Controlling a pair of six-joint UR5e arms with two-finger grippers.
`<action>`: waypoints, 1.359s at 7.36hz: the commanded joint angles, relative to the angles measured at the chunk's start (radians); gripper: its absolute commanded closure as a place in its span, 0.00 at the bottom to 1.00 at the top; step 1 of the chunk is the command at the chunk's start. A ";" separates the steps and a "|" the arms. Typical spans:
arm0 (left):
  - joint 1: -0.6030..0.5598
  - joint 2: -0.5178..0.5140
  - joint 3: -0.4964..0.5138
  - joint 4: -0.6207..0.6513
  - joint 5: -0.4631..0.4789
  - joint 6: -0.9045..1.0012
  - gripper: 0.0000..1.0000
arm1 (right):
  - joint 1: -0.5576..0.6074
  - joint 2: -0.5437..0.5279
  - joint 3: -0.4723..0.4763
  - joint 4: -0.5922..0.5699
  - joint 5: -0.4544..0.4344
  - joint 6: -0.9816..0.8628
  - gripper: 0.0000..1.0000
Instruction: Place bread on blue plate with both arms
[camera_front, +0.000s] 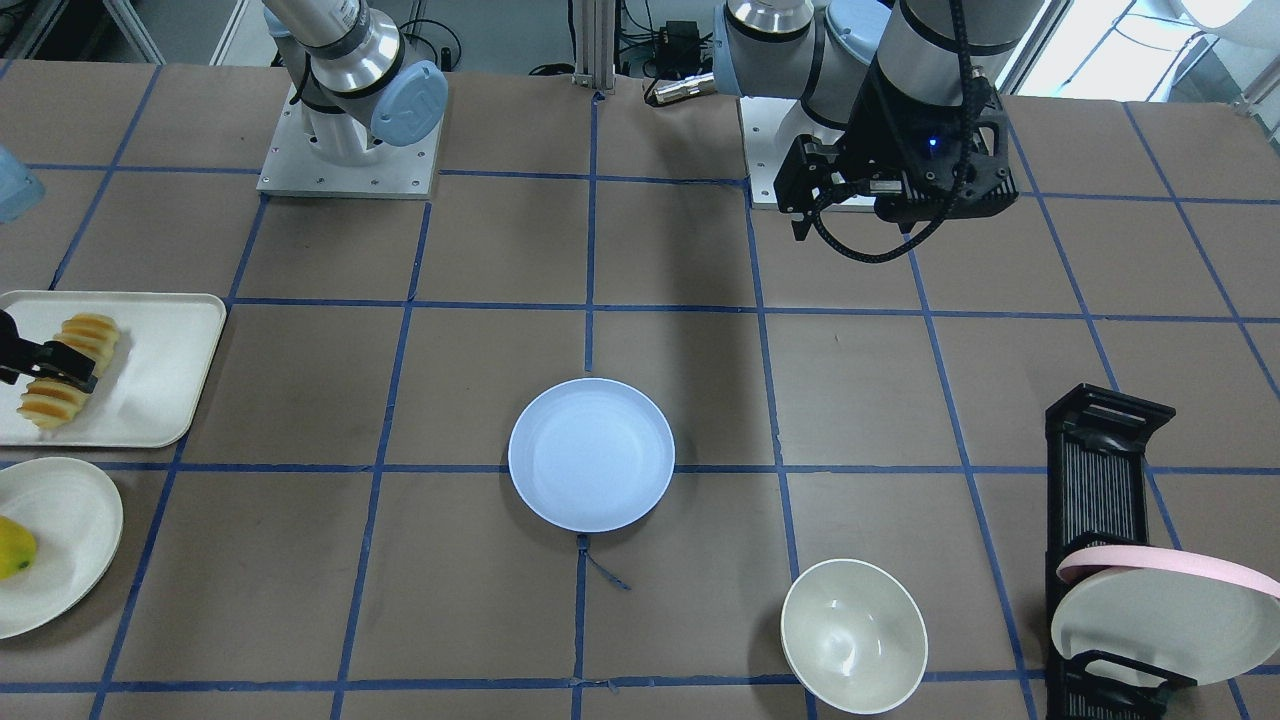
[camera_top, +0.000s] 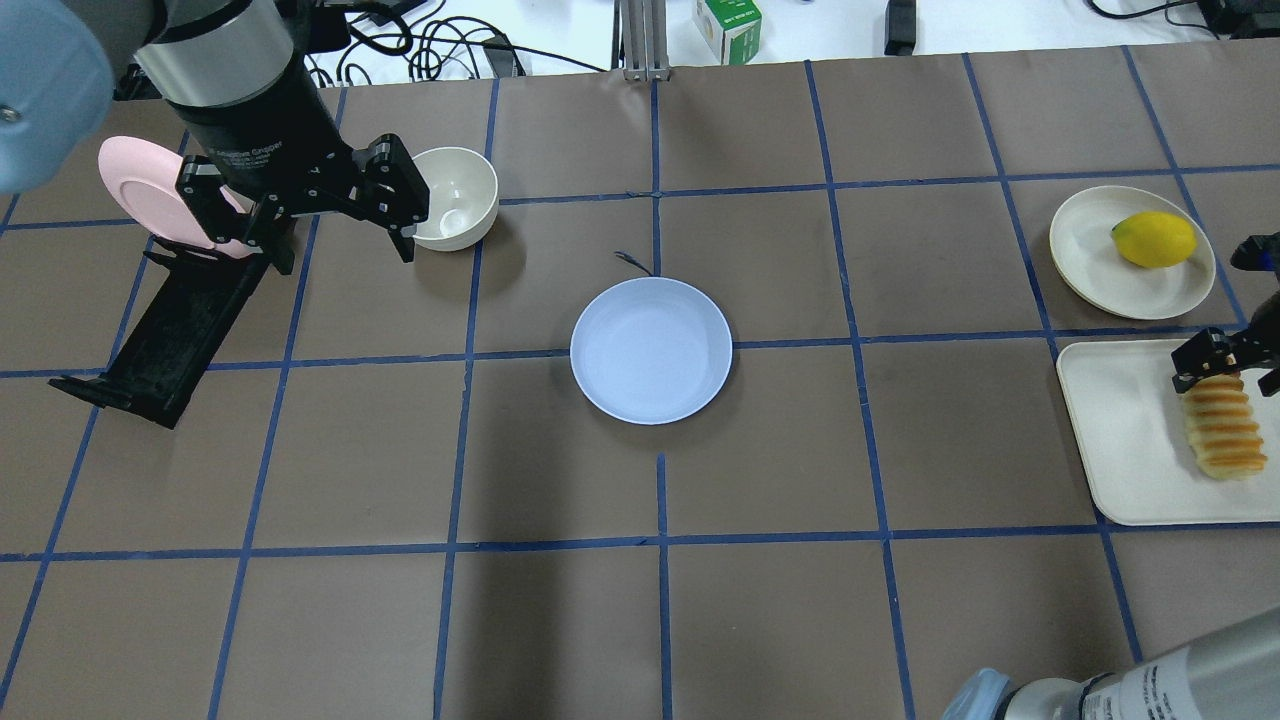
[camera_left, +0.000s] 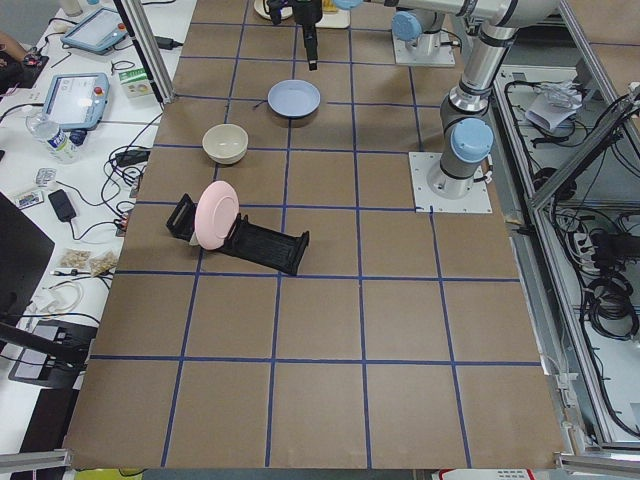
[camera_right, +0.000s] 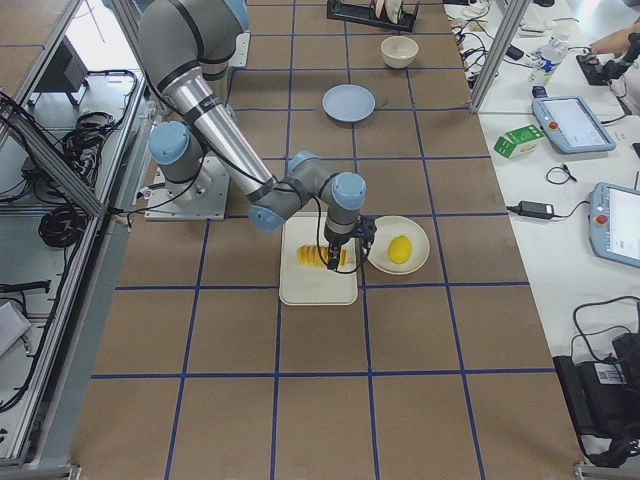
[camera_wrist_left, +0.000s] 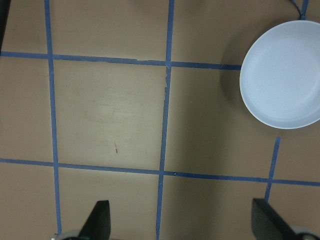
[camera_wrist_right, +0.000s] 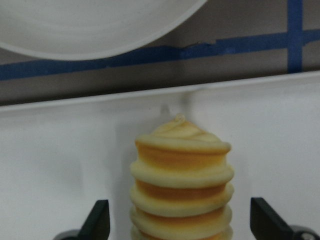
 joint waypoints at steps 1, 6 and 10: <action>0.015 -0.005 -0.009 0.103 -0.007 0.044 0.00 | -0.003 0.001 0.027 -0.001 -0.003 -0.036 0.53; 0.016 0.016 -0.043 0.120 -0.007 0.118 0.00 | 0.104 -0.180 0.023 0.100 -0.049 -0.016 1.00; 0.015 0.018 -0.046 0.120 -0.006 0.109 0.00 | 0.580 -0.220 -0.035 0.149 0.032 0.412 1.00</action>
